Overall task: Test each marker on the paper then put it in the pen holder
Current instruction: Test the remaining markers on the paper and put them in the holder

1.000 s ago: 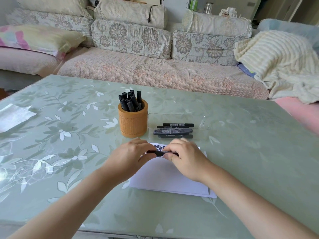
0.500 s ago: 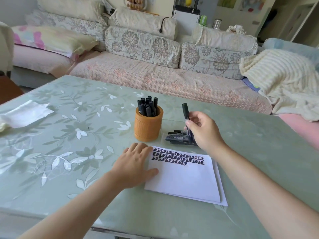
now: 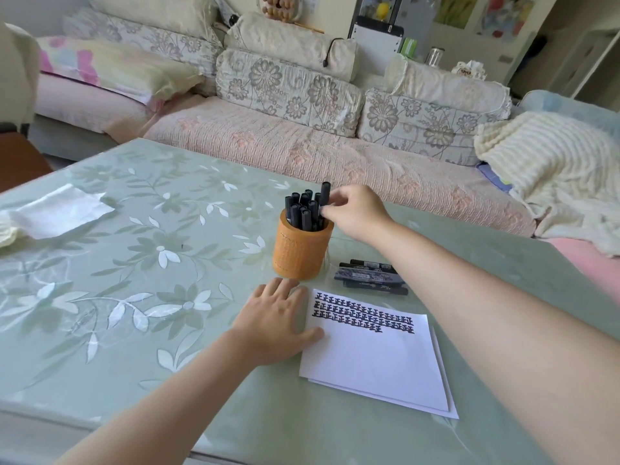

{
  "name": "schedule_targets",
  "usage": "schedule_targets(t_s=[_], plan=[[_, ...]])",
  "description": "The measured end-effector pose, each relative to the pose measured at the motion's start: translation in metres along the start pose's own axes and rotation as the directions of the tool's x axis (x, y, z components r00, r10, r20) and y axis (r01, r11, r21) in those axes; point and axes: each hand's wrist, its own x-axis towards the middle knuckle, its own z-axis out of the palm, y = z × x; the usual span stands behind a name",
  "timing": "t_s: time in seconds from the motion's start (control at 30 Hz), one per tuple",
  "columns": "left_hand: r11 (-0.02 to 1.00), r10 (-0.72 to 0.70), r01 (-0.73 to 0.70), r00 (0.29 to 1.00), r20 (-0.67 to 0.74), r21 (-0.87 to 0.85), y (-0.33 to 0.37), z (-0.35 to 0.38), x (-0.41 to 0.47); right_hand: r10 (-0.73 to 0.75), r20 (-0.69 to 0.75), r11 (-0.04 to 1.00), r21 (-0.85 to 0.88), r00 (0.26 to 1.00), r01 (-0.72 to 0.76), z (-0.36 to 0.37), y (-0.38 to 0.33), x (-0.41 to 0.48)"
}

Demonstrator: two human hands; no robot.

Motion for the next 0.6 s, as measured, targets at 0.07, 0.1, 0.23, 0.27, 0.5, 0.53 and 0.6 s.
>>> schedule_targets(t_s=[0.07,0.1,0.23,0.27,0.5,0.53,0.6], plan=[[1.000,0.019,-0.019,1.000,0.015,0.017,-0.002,-0.001,0.003,0.013,0.028,0.999,-0.044,1.000,-0.012,0.003,0.000,0.001],[0.999,0.028,-0.029,0.999,0.021,0.020,-0.002,-0.002,0.004,0.014,0.032,0.999,-0.051,0.999,-0.012,0.004,0.000,0.003],[0.998,0.062,-0.062,0.997,0.055,0.012,0.000,-0.005,0.007,0.006,0.139,0.997,-0.083,0.990,0.005,0.003,0.001,0.008],[0.997,0.068,-0.069,0.996,0.062,0.021,0.001,-0.004,0.007,0.008,0.183,0.997,-0.080,0.983,0.007,0.003,0.002,0.008],[0.995,0.067,-0.072,0.994,0.081,0.068,0.003,-0.003,0.009,-0.061,0.310,0.986,-0.131,0.949,0.106,0.001,0.021,0.002],[0.995,0.065,-0.070,0.995,0.078,0.068,0.004,-0.003,0.009,-0.085,0.273,0.990,-0.085,0.958,0.112,0.002,0.026,0.001],[0.996,0.061,-0.066,0.996,0.072,0.065,0.004,-0.003,0.008,-0.076,0.109,0.997,0.035,0.991,0.073,0.001,0.035,-0.001]])
